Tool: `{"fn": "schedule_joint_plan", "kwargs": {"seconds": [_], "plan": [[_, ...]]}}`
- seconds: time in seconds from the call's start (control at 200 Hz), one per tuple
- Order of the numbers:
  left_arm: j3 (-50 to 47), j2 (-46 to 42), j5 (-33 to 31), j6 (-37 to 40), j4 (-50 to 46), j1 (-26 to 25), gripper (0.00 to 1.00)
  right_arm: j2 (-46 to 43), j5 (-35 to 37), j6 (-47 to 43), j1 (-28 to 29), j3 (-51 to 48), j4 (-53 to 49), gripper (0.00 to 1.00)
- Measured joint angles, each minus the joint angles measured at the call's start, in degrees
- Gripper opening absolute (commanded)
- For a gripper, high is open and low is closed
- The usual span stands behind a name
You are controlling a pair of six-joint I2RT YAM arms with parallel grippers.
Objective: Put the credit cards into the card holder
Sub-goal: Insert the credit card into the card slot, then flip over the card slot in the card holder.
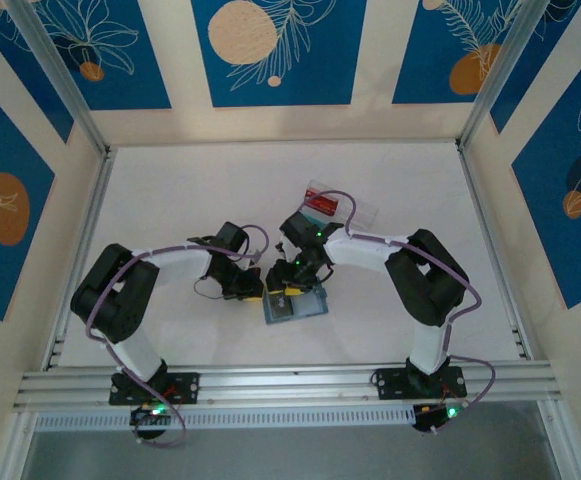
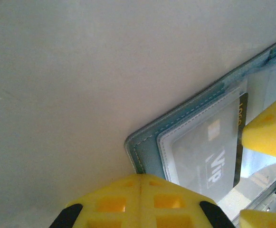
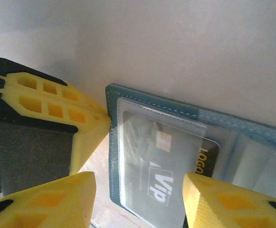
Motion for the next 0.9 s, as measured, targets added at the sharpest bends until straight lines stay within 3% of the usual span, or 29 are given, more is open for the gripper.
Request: {"fn": "schedule_joint_plan", "kwargs": {"seconds": [0.235,0.515,0.9], "plan": [[0.0,0.0,0.0,0.0,0.0,0.0,0.05,-4.1,9.4,-3.8,-1.8,3.4,-8.2,0.37],[0.0,0.0,0.0,0.0,0.0,0.0,0.05,-4.9,17.9,-5.5,-2.8,4.2,-14.1,0.42],[0.0,0.0,0.0,0.0,0.0,0.0,0.05,-3.7,17.7,-5.5,-2.8,3.3,-14.4,0.4]]}}
